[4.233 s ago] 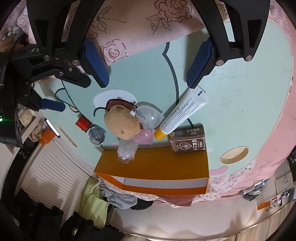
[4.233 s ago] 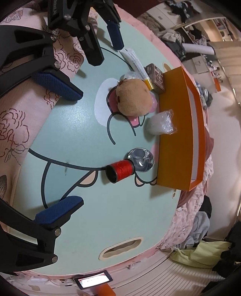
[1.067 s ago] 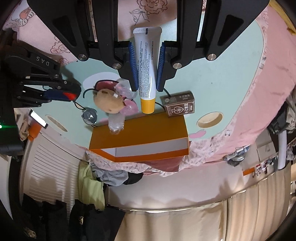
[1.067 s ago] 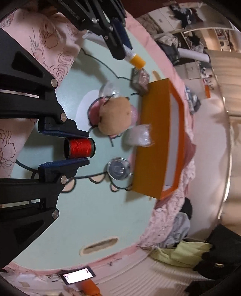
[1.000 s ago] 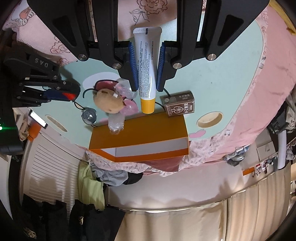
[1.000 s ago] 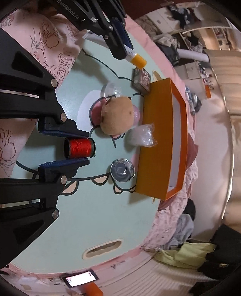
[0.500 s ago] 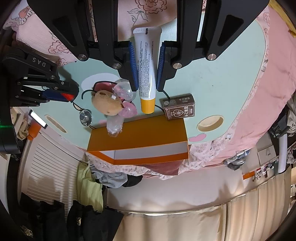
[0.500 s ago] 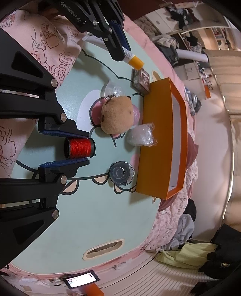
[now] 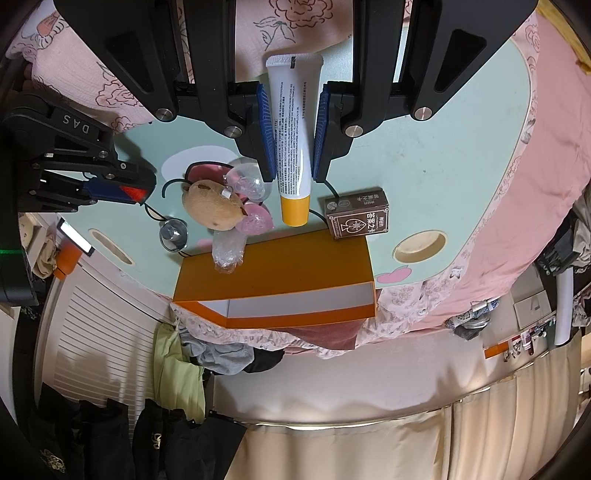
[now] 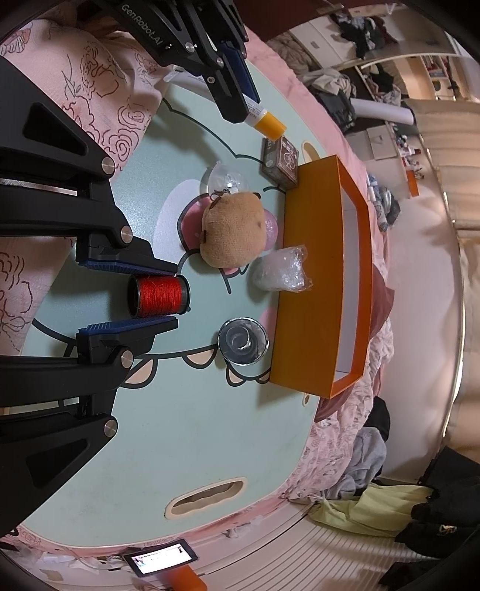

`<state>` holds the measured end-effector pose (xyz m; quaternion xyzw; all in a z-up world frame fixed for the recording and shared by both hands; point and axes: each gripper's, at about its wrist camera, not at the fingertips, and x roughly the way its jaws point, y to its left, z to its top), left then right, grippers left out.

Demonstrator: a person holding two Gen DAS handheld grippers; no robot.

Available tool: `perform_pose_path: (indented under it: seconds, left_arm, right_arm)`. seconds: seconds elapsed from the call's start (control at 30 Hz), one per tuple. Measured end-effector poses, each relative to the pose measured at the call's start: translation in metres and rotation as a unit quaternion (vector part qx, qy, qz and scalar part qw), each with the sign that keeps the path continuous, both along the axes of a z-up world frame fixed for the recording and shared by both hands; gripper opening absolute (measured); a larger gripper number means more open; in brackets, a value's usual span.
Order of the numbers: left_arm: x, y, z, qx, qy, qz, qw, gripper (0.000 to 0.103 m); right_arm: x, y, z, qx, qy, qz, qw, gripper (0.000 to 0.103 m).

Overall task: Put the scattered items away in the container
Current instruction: 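Lift the tube with left tool while right tool grasps the red spool, then carry the tube and spool over the orange box and open both tools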

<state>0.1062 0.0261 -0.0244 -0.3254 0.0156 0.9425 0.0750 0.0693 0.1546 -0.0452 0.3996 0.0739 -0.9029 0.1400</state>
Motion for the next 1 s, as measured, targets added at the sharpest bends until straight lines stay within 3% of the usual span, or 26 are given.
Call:
perform_pose_path:
  seconds: [0.3,0.47,0.6,0.8,1.0]
  left_arm:
    - [-0.011,0.000,0.003,0.009,-0.012,-0.011,0.9998,0.021]
    - [-0.025,0.005,0.023,0.004,0.001,-0.029,0.9996,0.021]
    - [-0.051,0.004,0.045,0.009,0.002,-0.037,0.9993,0.021]
    - [-0.105,0.000,0.071,-0.002,-0.004,-0.030,0.9995,0.021]
    - [-0.151,0.002,0.061,-0.001,-0.022,-0.013,0.9997,0.021]
  right_arm:
    - [-0.005,0.004,0.008,-0.009,0.006,-0.002,1.000,0.021]
    - [-0.018,0.008,0.026,-0.034,0.016,-0.008,0.999,0.021]
    - [-0.031,0.006,0.053,-0.046,0.051,-0.003,0.998,0.021]
    - [-0.082,0.011,0.085,-0.069,0.075,-0.015,0.995,0.021]
    - [-0.139,0.007,0.095,-0.055,0.077,-0.031,0.995,0.021]
